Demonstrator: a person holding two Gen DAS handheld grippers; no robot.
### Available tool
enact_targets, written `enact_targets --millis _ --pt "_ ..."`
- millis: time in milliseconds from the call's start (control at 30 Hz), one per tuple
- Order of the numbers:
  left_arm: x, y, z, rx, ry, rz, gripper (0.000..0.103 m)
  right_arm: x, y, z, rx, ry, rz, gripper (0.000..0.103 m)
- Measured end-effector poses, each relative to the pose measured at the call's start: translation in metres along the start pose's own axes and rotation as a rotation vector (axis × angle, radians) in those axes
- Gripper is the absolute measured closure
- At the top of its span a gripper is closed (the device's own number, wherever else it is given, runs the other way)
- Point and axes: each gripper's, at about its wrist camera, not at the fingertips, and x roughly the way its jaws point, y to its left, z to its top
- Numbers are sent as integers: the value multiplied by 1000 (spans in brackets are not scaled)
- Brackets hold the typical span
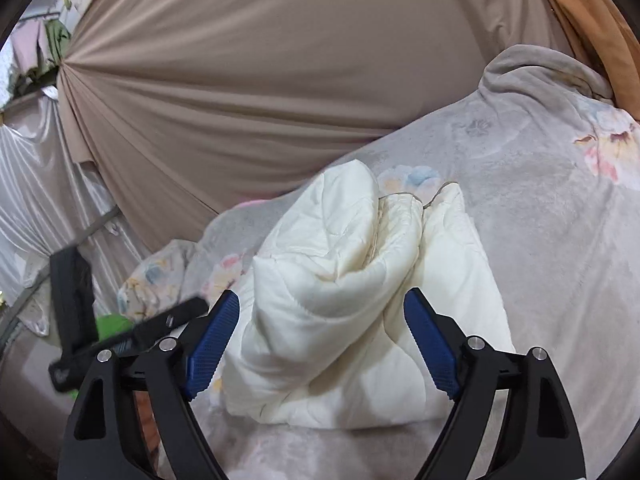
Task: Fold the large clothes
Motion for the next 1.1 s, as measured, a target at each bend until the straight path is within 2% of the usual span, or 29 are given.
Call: enact_targets --millis 133,167,233,267,333,400,467,533,600,667,767,867,933,1000,1100 --pt "14 10 -25 -22 67 1 13 39 17 5 -11 103 -61 20" --pt "17 11 -28 -29 77 0 13 49 18 2 -9 125 -66 25" --pt "20 13 -32 -45 86 -1 13 59 22 9 -34 132 -79 70" --pt "20 14 -33 -51 84 -1 13 56 26 14 -63 101 -79 76" --pt "17 15 -30 -60 73 -21 10 41 27 22 -64 30 10 82" --pt "14 13 -27 -59 56 -36 9 13 26 22 -61 -54 74 82" --pt "14 10 -25 -49 52 -33 9 -2 9 16 -24 -94 74 82" --pt "21 8 -25 -43 70 -35 10 0 -17 5 30 -63 3 83" --pt "33 5 -29 -45 101 -48 9 13 -54 -13 132 13 -67 83" --pt "42 2 -32 -52 135 -85 9 20 -85 -31 213 58 -72 83" --pt "51 -5 -37 -48 158 -103 9 26 -103 -44 273 94 -69 82" --pt "49 -8 -35 -32 152 -81 9 29 -108 -44 302 117 -37 79" --pt "45 -7 -29 -23 143 -67 10 24 -108 -42 321 114 -8 73" --pt "38 -9 -20 -11 117 -55 10 13 -102 -38 323 96 23 63" --pt "25 -15 -2 7 64 -53 10 -6 -83 -23 277 44 38 60"
